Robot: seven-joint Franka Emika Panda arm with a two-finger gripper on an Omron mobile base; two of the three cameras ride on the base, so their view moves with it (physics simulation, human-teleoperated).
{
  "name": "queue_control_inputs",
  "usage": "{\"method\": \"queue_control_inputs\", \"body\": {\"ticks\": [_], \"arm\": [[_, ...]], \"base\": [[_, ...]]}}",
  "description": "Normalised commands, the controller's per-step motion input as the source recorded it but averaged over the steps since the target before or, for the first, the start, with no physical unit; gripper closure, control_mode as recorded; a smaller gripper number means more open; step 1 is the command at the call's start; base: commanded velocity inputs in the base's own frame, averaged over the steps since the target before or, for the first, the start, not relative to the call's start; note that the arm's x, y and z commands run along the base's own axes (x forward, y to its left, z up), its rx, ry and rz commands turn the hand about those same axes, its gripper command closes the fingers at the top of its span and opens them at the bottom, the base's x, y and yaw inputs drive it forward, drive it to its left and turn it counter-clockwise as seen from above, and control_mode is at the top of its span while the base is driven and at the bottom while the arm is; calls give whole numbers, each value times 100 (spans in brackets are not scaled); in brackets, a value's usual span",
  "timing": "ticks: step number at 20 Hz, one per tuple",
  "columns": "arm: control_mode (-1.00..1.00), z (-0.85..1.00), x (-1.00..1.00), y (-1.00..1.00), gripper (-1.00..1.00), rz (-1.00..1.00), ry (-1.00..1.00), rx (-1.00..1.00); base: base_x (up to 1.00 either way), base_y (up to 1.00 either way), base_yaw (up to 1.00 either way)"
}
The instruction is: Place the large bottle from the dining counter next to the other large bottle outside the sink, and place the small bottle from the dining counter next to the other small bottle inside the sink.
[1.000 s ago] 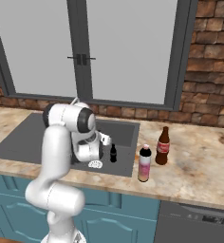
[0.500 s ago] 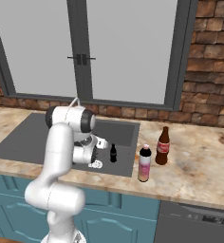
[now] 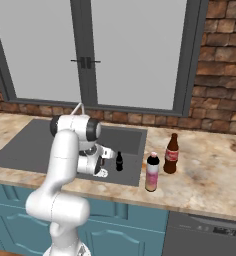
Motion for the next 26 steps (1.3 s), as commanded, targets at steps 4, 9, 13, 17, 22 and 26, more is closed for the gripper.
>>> {"method": "queue_control_inputs", "body": {"ticks": [4,9,13,17,22,26], "arm": [[-100,-20,8,0,-100,0,-4,0],[-100,3,3,-2,-100,0,-10,0],[-100,45,0,0,-100,0,-14,2],[-100,47,-29,0,-100,0,-7,13],[-100,39,-51,0,-100,0,0,12],[-100,46,-55,0,-100,0,0,2]], "base": [[0,0,0],[0,0,0],[0,0,0],[0,0,0],[0,0,0],[0,0,0]]}}
